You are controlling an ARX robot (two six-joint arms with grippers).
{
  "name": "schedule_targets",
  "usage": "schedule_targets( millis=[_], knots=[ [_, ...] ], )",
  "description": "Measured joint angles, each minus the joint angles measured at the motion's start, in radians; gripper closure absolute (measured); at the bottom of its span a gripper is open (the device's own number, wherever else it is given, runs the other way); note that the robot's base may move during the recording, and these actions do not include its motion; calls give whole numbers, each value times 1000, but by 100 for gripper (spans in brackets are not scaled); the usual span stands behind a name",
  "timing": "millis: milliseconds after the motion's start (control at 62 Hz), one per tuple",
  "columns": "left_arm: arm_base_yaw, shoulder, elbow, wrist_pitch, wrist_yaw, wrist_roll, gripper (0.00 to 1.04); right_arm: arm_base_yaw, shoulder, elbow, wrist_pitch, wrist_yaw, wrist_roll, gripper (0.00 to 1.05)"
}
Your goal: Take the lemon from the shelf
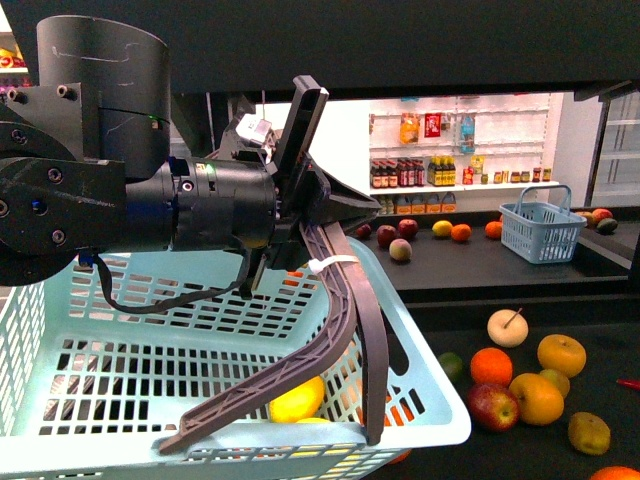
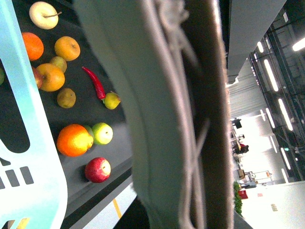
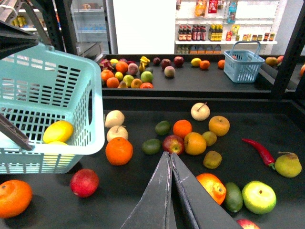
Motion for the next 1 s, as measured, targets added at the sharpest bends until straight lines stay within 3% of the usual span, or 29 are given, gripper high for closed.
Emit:
schedule_targets(
  millis=[516, 999],
  knots=[
    [0, 0, 0, 0, 0, 0, 99, 1, -52, -47, 7, 2, -2, 102],
    [0, 0, 0, 0, 0, 0, 99, 1, -52, -47, 7, 2, -1, 18]
  ],
)
